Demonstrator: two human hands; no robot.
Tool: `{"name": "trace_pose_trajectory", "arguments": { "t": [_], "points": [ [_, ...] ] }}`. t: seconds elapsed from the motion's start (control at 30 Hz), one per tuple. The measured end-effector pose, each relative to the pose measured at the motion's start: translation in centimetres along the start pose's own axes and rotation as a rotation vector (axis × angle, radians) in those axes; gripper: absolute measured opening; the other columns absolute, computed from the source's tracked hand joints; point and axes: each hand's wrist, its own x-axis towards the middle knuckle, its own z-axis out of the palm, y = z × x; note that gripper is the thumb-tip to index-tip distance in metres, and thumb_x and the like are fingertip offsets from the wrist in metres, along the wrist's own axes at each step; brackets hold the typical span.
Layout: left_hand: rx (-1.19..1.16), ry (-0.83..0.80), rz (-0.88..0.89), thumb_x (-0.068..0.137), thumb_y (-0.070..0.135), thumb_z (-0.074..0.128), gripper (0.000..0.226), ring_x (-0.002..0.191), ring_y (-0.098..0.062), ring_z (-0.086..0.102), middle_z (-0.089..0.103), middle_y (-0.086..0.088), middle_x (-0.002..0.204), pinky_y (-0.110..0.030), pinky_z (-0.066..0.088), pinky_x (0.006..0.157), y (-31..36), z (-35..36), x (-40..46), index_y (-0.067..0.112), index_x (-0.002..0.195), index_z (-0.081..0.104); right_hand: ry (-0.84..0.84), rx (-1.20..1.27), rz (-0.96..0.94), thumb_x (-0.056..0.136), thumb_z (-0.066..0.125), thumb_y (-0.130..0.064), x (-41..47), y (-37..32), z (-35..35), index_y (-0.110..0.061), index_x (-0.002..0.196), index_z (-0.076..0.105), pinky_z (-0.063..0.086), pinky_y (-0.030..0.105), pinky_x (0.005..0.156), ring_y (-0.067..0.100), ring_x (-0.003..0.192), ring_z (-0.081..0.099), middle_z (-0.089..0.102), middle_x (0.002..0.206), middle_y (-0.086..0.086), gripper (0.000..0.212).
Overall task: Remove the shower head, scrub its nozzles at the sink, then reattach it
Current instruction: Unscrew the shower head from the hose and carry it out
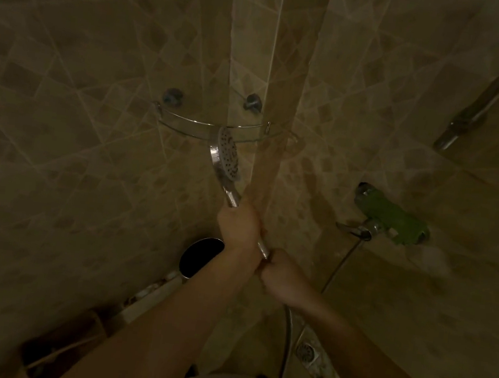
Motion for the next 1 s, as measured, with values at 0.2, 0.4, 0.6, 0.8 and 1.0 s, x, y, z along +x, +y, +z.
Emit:
{"name": "trace_pose_trajectory", "arguments": {
  "t": [0.2, 0.4, 0.6, 0.8, 1.0],
  "points": [
    [0.023, -0.371, 0.012, 0.092, 0.014, 0.069, 0.021, 0.052, -0.014, 0.054, 0.056, -0.002, 0.059, -0.026, 0.049, 0.052, -0.2, -0.8, 0.1, 0.015, 0.072, 0.061, -0.130, 0.296, -0.025, 0.082, 0.066, -0.017, -0.8, 0.2, -1.1, -0.015, 0.069, 0.059, 0.030, 0.018, 0.037, 0.007, 0.038, 0.042, 0.047, 0.045, -0.008, 0.015],
    [-0.243, -0.826, -0.308, 0.080, 0.032, 0.074, 0.029, 0.035, -0.010, 0.040, 0.043, 0.003, 0.043, -0.022, 0.038, 0.040, 2.1, -0.2, 0.6, 0.015, 0.061, 0.059, -0.488, 0.564, 0.146, 0.082, 0.065, -0.016, -0.6, -0.3, -3.2, -0.027, 0.054, 0.046, 0.018, 0.015, 0.036, 0.006, 0.034, 0.021, 0.026, 0.046, -0.008, 0.036],
    [0.001, -0.183, -0.067, 0.095, 0.017, 0.063, 0.034, 0.036, -0.009, 0.039, 0.045, 0.003, 0.050, -0.021, 0.034, 0.038, 0.3, 3.9, -0.8, 0.016, 0.064, 0.049, 0.022, 0.162, -0.078, 0.081, 0.064, -0.026, 0.0, 0.3, -3.4, -0.023, 0.064, 0.067, 0.037, 0.022, 0.046, -0.004, 0.042, 0.049, 0.056, 0.051, -0.010, 0.017],
    [-0.141, -0.619, -0.231, 0.089, 0.025, 0.067, 0.039, 0.041, -0.012, 0.044, 0.045, 0.001, 0.047, -0.024, 0.042, 0.045, 1.8, 3.7, 0.0, 0.018, 0.052, 0.058, 0.004, 0.218, -0.106, 0.082, 0.069, -0.022, 0.2, 0.0, -5.2, -0.022, 0.054, 0.061, 0.035, 0.020, 0.042, 0.003, 0.040, 0.046, 0.051, 0.047, -0.009, 0.029],
    [-0.276, -0.855, -0.316, 0.085, 0.026, 0.064, 0.020, 0.035, -0.008, 0.039, 0.038, 0.007, 0.043, -0.022, 0.040, 0.042, 5.0, 5.4, 1.5, 0.016, 0.069, 0.057, -0.420, 0.480, 0.124, 0.082, 0.065, -0.022, 1.0, -2.4, -7.3, -0.026, 0.044, 0.042, 0.018, 0.014, 0.034, 0.007, 0.031, 0.023, 0.030, 0.042, -0.006, 0.045]
  ]
}}
